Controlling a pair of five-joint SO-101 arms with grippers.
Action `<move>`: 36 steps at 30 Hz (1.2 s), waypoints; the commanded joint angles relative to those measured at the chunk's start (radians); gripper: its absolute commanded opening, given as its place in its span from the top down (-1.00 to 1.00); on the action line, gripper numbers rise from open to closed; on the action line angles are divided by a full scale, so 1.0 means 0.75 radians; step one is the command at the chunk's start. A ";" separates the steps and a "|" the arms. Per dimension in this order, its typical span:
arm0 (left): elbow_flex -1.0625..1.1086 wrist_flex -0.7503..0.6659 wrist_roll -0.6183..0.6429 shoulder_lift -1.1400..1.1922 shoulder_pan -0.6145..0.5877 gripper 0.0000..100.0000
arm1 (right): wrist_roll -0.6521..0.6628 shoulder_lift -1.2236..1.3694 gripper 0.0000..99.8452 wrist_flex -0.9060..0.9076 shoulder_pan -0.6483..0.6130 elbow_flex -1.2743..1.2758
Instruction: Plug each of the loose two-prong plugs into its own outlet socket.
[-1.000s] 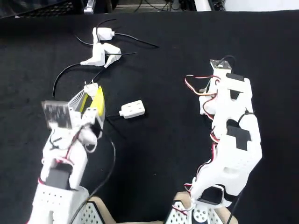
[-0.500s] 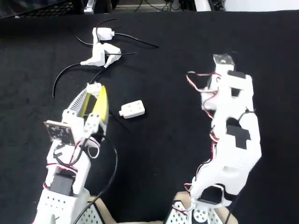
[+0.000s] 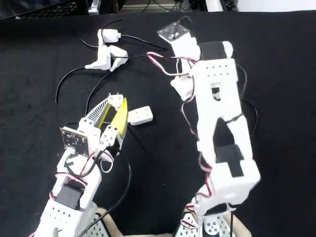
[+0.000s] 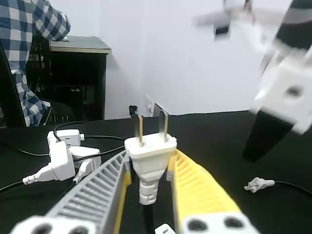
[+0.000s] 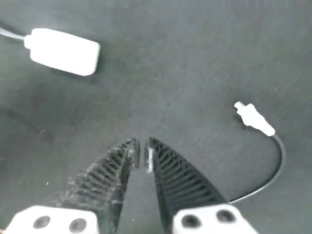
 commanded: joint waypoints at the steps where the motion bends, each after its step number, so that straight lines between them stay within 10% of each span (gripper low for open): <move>1: 0.026 0.000 -0.006 0.004 0.017 0.94 | 0.117 -0.220 0.98 0.055 -0.127 0.040; 17: 0.026 0.084 -0.010 -0.006 0.220 0.94 | 0.288 -0.997 0.98 -0.350 -0.640 0.971; 36: 0.026 0.088 -0.010 0.002 0.220 0.94 | 0.333 -1.124 0.98 -0.243 -0.767 0.697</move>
